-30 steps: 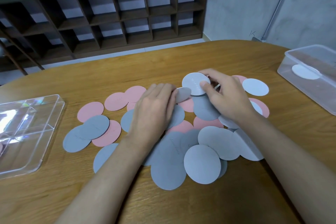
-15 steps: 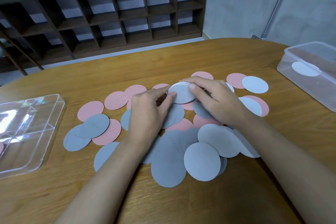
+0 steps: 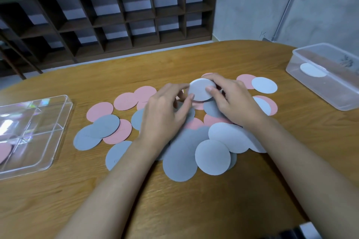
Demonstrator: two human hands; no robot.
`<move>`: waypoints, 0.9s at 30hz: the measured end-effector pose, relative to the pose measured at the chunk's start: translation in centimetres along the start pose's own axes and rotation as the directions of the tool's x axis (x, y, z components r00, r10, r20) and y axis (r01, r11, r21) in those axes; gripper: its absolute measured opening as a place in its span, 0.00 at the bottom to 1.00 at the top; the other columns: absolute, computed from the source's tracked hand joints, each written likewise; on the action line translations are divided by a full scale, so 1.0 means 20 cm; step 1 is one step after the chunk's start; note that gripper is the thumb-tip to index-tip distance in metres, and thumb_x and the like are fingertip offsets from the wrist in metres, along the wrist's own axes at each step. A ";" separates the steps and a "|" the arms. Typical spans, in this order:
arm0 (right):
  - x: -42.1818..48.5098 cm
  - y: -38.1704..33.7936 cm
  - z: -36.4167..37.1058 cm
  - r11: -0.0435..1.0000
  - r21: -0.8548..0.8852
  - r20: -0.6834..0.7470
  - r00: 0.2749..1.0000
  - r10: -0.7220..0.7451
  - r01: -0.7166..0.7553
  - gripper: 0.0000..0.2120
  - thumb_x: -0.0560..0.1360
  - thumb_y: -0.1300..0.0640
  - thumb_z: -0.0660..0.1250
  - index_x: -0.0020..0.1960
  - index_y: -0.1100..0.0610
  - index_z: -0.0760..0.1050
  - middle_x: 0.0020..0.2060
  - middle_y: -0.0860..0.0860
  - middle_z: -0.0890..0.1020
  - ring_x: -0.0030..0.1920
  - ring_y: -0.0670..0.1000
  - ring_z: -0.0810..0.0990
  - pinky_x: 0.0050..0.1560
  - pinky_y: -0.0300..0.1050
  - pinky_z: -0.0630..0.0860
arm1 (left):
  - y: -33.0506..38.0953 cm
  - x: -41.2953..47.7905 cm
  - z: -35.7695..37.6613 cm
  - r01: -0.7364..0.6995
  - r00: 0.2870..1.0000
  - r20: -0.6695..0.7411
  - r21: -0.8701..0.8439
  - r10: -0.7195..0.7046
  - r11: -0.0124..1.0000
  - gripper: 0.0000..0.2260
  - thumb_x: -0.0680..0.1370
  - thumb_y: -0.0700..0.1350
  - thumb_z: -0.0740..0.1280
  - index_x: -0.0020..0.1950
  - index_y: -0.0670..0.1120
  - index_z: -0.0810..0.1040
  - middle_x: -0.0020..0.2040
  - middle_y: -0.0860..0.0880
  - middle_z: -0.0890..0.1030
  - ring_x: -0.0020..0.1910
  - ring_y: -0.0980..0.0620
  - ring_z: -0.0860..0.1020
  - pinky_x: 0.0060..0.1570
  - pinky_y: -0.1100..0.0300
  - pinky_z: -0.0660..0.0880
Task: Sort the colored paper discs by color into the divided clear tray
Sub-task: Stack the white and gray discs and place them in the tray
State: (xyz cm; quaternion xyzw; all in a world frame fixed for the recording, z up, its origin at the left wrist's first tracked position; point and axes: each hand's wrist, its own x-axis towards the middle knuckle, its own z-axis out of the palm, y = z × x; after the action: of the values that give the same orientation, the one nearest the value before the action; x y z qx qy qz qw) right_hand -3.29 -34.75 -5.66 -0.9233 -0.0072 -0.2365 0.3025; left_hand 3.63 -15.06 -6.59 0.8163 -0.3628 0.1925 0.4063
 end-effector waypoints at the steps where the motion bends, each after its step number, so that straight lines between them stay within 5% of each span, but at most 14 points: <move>1: -0.01 0.00 -0.02 1.000 0.013 -0.015 1.000 0.027 -0.027 0.12 0.84 0.59 0.61 0.65 0.53 0.77 0.48 0.45 0.82 0.43 0.42 0.74 0.43 0.29 0.67 | 0.02 0.00 -0.01 -0.018 1.000 0.006 -0.030 0.018 0.999 0.08 0.80 0.47 0.72 0.58 0.49 0.84 0.45 0.54 0.82 0.39 0.54 0.79 0.41 0.55 0.77; 4: -0.08 0.01 -0.05 0.996 0.052 -0.057 0.995 0.082 -0.079 0.11 0.85 0.57 0.61 0.64 0.49 0.77 0.46 0.35 0.80 0.46 0.38 0.78 0.43 0.29 0.69 | 0.06 -0.04 -0.04 -0.020 0.990 0.133 -0.136 0.038 0.991 0.03 0.78 0.48 0.75 0.47 0.49 0.85 0.39 0.55 0.82 0.37 0.53 0.78 0.38 0.57 0.75; 6: -0.14 0.01 -0.07 0.991 0.072 -0.073 0.991 0.116 -0.111 0.10 0.85 0.56 0.62 0.64 0.49 0.77 0.47 0.37 0.81 0.48 0.43 0.79 0.43 0.36 0.72 | 0.07 -0.09 -0.06 0.012 0.955 0.295 -0.185 0.044 0.983 0.08 0.75 0.53 0.77 0.42 0.50 0.86 0.37 0.56 0.81 0.38 0.53 0.78 0.38 0.64 0.72; 13: -0.31 -0.06 -0.09 0.979 0.104 -0.161 0.968 0.190 -0.175 0.13 0.84 0.58 0.62 0.66 0.49 0.78 0.44 0.50 0.83 0.42 0.51 0.78 0.44 0.46 0.74 | 0.11 -0.14 -0.11 0.027 0.778 0.624 -0.141 0.068 0.990 0.23 0.62 0.66 0.81 0.54 0.59 0.87 0.49 0.59 0.80 0.54 0.58 0.77 0.51 0.60 0.75; 16: -0.39 -0.08 -0.07 0.977 0.102 -0.172 0.964 0.204 -0.189 0.13 0.84 0.57 0.63 0.67 0.50 0.78 0.42 0.50 0.82 0.41 0.51 0.77 0.43 0.49 0.75 | 0.11 -0.13 -0.12 0.005 0.766 0.638 -0.129 0.079 0.992 0.23 0.63 0.63 0.83 0.55 0.59 0.87 0.50 0.58 0.79 0.53 0.57 0.76 0.50 0.62 0.74; 20: -0.45 -0.13 -0.05 0.973 0.122 -0.200 0.955 0.219 -0.198 0.14 0.84 0.57 0.63 0.69 0.51 0.78 0.46 0.47 0.84 0.45 0.47 0.78 0.45 0.39 0.74 | 0.13 -0.12 -0.12 0.038 0.788 0.610 -0.183 0.083 0.982 0.17 0.64 0.55 0.85 0.49 0.55 0.86 0.46 0.57 0.81 0.46 0.54 0.77 0.44 0.61 0.73; 24: -0.47 -0.14 -0.02 0.966 0.153 -0.219 0.946 0.240 -0.210 0.17 0.83 0.56 0.64 0.71 0.51 0.78 0.38 0.52 0.81 0.38 0.47 0.75 0.40 0.39 0.72 | 0.10 -0.11 -0.12 0.240 0.797 0.604 -0.351 0.023 0.905 0.11 0.69 0.45 0.83 0.47 0.50 0.85 0.37 0.56 0.80 0.33 0.55 0.72 0.36 0.64 0.71; 27: -0.47 -0.15 -0.01 0.957 0.194 -0.209 0.944 0.257 -0.217 0.18 0.83 0.54 0.64 0.72 0.50 0.78 0.32 0.49 0.74 0.33 0.44 0.69 0.36 0.35 0.66 | 0.07 -0.10 -0.10 0.332 0.831 0.555 -0.449 -0.032 0.829 0.07 0.73 0.41 0.81 0.47 0.46 0.85 0.38 0.51 0.81 0.34 0.55 0.73 0.38 0.66 0.73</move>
State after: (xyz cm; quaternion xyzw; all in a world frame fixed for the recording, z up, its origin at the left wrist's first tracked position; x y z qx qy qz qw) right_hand -12.09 -31.12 -7.97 -0.8545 0.1197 -0.3031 0.4044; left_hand 1.18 -13.15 -5.74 0.7251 -0.4152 -0.1865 0.5168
